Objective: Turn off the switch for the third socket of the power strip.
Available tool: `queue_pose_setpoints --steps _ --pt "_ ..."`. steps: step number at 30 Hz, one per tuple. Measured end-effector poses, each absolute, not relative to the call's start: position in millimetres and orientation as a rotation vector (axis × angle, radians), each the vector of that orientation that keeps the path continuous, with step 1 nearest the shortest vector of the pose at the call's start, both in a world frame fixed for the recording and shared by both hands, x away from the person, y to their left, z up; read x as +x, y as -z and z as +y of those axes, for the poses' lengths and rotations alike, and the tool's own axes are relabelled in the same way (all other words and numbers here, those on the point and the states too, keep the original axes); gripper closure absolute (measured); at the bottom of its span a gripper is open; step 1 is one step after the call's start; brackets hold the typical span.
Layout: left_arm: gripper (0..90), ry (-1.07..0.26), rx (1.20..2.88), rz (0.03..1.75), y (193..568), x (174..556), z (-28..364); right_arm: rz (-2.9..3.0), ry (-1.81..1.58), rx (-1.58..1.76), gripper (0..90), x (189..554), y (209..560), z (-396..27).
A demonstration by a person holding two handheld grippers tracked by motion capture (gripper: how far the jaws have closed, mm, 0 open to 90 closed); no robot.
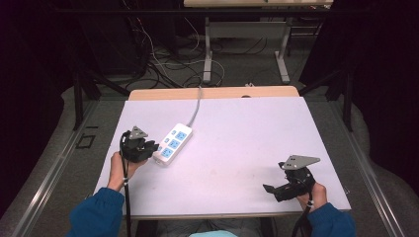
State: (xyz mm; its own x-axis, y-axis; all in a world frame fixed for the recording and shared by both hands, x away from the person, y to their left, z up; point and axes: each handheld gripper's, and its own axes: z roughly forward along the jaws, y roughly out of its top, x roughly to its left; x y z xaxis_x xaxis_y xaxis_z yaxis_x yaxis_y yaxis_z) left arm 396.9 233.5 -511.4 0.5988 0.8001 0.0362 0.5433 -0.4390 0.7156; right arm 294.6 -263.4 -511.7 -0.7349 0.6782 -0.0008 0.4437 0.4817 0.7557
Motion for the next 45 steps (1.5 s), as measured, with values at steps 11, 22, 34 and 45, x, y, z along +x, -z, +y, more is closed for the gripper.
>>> queue_pose_setpoints --steps 11,22,34,45 --pt "90.0 -0.443 2.143 1.045 517.9 406.0 232.4 2.445 -1.112 0.932 4.1 295.9 512.2 -263.7" --pt "90.0 -0.428 2.162 1.056 525.1 415.0 229.8 2.438 -1.114 0.96 4.6 295.0 512.7 -262.9" --pt "90.0 -0.394 2.19 1.058 529.7 417.4 229.2 2.446 -1.111 0.952 4.7 294.9 512.4 -263.0" --pt "90.0 -0.408 2.169 1.059 532.2 416.9 230.0 2.438 -1.108 0.95 4.8 294.2 512.4 -262.5"
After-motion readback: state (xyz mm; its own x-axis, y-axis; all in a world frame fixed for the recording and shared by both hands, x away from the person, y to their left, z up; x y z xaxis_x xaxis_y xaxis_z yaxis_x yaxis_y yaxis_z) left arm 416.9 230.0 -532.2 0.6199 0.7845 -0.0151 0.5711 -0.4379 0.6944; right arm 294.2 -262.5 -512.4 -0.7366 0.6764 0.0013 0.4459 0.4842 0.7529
